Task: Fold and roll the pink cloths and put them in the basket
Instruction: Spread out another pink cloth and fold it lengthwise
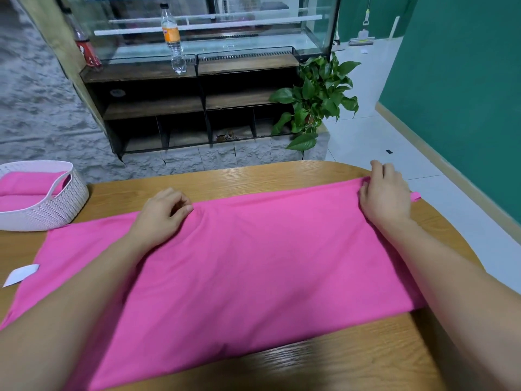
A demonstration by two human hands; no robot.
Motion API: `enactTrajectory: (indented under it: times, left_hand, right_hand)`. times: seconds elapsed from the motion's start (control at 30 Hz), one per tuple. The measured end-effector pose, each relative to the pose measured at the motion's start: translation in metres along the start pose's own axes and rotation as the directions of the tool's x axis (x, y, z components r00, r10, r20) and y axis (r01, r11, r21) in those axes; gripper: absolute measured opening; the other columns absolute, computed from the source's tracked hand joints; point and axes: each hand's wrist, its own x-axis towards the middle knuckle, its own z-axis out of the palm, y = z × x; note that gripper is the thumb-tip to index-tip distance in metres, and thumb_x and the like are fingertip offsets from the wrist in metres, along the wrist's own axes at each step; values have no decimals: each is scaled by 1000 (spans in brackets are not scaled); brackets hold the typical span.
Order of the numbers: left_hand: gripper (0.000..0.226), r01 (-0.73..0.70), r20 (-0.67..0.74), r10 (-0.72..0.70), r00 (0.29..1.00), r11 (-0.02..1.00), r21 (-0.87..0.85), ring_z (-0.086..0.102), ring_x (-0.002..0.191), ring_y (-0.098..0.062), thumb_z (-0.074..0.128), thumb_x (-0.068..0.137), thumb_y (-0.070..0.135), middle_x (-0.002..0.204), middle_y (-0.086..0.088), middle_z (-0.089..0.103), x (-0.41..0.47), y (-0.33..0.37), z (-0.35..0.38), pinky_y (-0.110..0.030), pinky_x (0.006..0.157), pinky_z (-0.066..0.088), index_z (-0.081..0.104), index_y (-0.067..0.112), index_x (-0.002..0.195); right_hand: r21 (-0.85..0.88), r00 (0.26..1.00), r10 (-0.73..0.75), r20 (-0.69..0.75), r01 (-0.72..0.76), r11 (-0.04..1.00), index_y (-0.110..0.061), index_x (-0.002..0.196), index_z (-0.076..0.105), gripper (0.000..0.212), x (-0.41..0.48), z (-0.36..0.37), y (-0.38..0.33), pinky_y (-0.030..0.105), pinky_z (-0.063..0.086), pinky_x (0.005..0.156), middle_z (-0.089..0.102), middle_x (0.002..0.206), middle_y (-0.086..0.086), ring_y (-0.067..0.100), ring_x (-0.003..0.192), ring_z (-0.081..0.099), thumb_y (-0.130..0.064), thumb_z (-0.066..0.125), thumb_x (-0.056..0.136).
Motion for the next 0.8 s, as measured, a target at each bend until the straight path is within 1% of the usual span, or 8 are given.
enactTrajectory:
  times: [0.07, 0.1, 0.23, 0.33, 0.5, 0.63, 0.73, 0.8]
  left_hand:
    - [5, 14, 10, -15, 1000, 999, 40, 53, 90, -13, 64, 97, 39, 91, 17, 55, -4, -5, -5, -47, 82, 48, 61, 37, 94]
    - [8, 30, 13, -31, 999, 998, 63, 52, 91, -12, 68, 97, 36, 92, 17, 55, -5, -8, -7, -47, 83, 47, 61, 39, 94]
    - [15, 65, 18, -67, 998, 994, 91, 52, 92, -13, 74, 95, 33, 93, 16, 57, -12, -17, -18, -47, 84, 45, 61, 38, 91]
    - [16, 100, 41, -105, 994, 989, 109, 50, 92, -12, 72, 96, 37, 93, 17, 56, -14, -26, -26, -47, 85, 45, 59, 35, 88]
    - [16, 114, 107, -127, 986, 986, 119, 50, 96, -14, 67, 99, 41, 96, 18, 56, -11, -34, -31, -46, 87, 43, 57, 33, 88]
    - [19, 102, 142, -114, 983, 990, 94, 54, 96, -16, 66, 99, 40, 93, 18, 57, -10, -39, -32, -49, 89, 47, 53, 36, 86]
    - [19, 83, 109, -98, 989, 988, 127, 55, 97, -20, 64, 101, 37, 93, 14, 58, -10, -39, -29, -48, 87, 45, 52, 32, 86]
    - [16, 69, 49, -79, 996, 982, 176, 55, 96, -22, 63, 101, 35, 94, 10, 58, -10, -36, -26, -46, 83, 42, 53, 29, 89]
  right_hand:
    - [-18, 997, -68, -24, 68, 998, -5, 131, 53, 38, 2, -5, -21, 51, 46, 84, 55, 115, 20, 39, 97, 53, -20, 55, 96]
    - [20, 993, -118, -15, 118, 993, -6, 128, 57, 35, 0, -7, -38, 50, 44, 88, 55, 115, 19, 38, 100, 53, -22, 56, 97]
    - [318, 935, -349, 61, 313, 895, -15, 124, 63, 27, -20, -5, -118, 47, 43, 96, 57, 116, 9, 34, 110, 53, -26, 59, 99]
    - [447, 909, -399, 120, 309, 839, -20, 122, 63, 26, -43, 7, -164, 46, 43, 101, 58, 118, 4, 29, 113, 52, -28, 57, 98]
    - [366, 910, -398, 113, 334, 868, -19, 118, 60, 22, -61, 17, -177, 48, 44, 97, 54, 112, 4, 29, 107, 50, -30, 55, 100]
    - [336, 910, -404, 97, 352, 874, -18, 117, 60, 23, -62, 14, -178, 48, 44, 96, 53, 112, 4, 29, 107, 50, -31, 54, 100]
    - [327, 914, -394, 95, 345, 880, -17, 116, 59, 22, -64, 11, -178, 47, 44, 96, 53, 111, 3, 28, 105, 49, -31, 52, 100]
    - [328, 917, -387, 98, 337, 883, -17, 116, 59, 22, -64, 10, -178, 47, 44, 96, 53, 110, 3, 28, 105, 50, -31, 52, 100]
